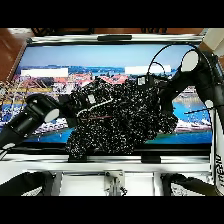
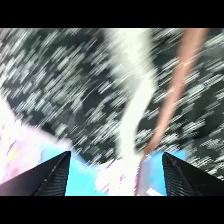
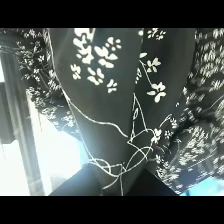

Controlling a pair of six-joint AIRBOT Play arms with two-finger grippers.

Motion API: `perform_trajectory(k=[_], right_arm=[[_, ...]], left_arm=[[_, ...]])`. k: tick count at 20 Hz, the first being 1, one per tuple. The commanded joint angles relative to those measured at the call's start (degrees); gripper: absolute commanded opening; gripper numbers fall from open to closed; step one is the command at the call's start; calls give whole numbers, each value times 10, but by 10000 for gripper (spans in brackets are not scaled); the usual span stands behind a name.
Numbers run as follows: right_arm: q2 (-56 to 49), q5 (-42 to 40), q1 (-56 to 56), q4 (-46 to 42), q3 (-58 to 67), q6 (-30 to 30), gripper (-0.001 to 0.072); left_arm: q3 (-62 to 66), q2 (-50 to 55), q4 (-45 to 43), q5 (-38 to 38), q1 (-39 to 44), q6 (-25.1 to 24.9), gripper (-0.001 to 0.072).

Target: Fold the shirts.

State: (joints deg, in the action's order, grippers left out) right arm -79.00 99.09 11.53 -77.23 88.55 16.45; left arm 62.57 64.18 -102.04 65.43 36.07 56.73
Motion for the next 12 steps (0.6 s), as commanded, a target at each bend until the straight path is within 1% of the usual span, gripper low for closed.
perform_trajectory(k=[1, 3, 4, 5, 6, 7, 8, 9, 11, 12], right_arm=[[0, 9, 1, 2, 0, 41, 58], [0, 14, 1, 2, 0, 56, 58], [0, 18, 1, 2, 0, 70, 58], [0, 23, 1, 0, 0, 86, 58], [0, 28, 1, -7, 0, 104, 58], [1, 31, 1, -19, 0, 131, 59], [1, 32, 1, -34, 0, 153, 59], [1, 33, 1, -48, 0, 173, 59], [1, 38, 1, -61, 0, 195, 59], [1, 43, 1, -65, 0, 204, 59]], left_arm=[[32, -9, -28, 47, -42, 33, 684], [52, -23, -27, 69, -65, 46, 683], [59, -31, -27, 83, -77, 64, 681], [62, -40, -27, 98, -90, 102, 677], [62, -48, -22, 113, -105, 151, 670], [62, -54, 3, 130, -125, 203, 667], [61, -56, 52, 138, -147, 245, 660], [55, -56, 118, 138, -168, 276, 645], [26, -47, 242, 136, -195, 315, 492], [5, -42, 292, 124, -198, 333, 465]])
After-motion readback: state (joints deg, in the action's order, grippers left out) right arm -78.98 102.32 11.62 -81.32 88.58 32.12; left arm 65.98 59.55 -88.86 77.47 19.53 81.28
